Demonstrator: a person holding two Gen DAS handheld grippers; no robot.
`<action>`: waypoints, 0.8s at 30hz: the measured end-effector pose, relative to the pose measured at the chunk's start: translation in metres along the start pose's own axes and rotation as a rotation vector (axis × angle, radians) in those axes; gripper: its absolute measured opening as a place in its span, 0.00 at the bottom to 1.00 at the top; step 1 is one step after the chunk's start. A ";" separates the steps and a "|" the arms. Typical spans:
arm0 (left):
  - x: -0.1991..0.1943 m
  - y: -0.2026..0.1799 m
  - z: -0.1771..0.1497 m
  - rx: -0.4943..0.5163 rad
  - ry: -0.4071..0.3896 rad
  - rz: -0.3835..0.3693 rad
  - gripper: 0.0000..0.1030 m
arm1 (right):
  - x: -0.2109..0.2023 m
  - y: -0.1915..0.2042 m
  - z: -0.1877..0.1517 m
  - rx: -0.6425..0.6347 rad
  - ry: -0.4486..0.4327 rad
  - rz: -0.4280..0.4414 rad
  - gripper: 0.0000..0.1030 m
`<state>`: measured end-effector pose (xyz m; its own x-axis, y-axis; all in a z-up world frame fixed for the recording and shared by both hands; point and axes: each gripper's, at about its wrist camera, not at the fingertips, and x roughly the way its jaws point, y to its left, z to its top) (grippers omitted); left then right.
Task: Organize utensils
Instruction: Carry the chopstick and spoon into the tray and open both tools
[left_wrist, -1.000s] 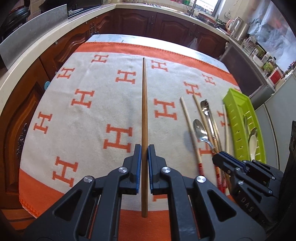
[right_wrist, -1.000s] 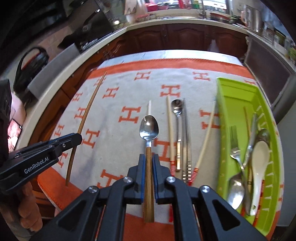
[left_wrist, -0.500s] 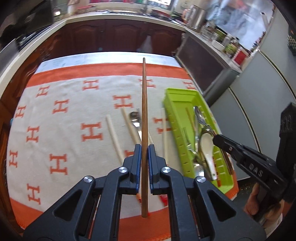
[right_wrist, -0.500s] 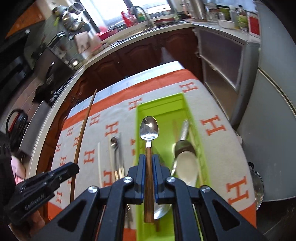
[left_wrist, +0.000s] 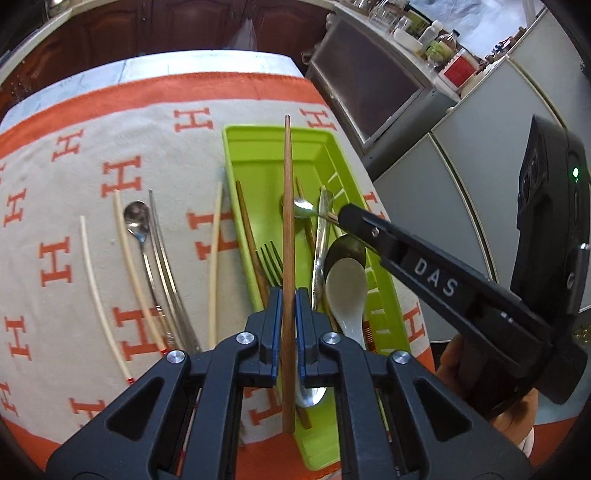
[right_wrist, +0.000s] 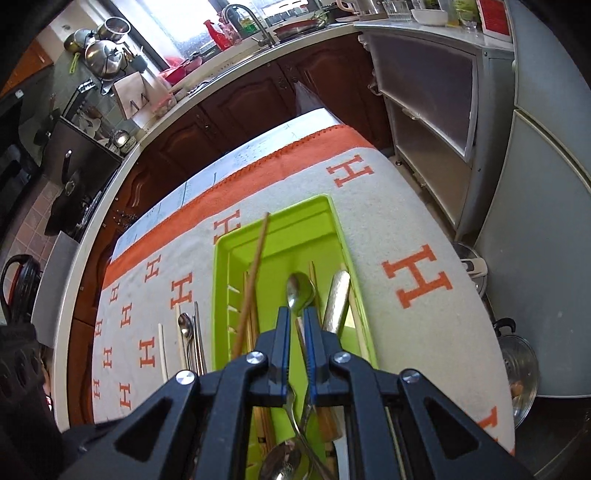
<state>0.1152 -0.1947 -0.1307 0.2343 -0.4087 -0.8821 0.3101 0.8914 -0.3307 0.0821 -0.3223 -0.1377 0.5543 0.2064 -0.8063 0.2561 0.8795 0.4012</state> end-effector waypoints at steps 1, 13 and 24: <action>0.006 0.000 0.000 0.000 0.012 -0.005 0.05 | 0.000 -0.002 0.000 0.011 0.003 0.005 0.07; 0.004 -0.001 -0.007 0.023 0.053 -0.030 0.05 | -0.022 -0.011 -0.021 0.040 0.000 0.047 0.07; -0.047 0.040 -0.027 0.016 -0.023 0.085 0.05 | -0.033 0.014 -0.051 -0.021 0.048 0.079 0.07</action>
<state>0.0922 -0.1343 -0.1115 0.2810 -0.3362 -0.8989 0.3030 0.9198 -0.2493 0.0275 -0.2952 -0.1279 0.5337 0.2948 -0.7926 0.1960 0.8686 0.4551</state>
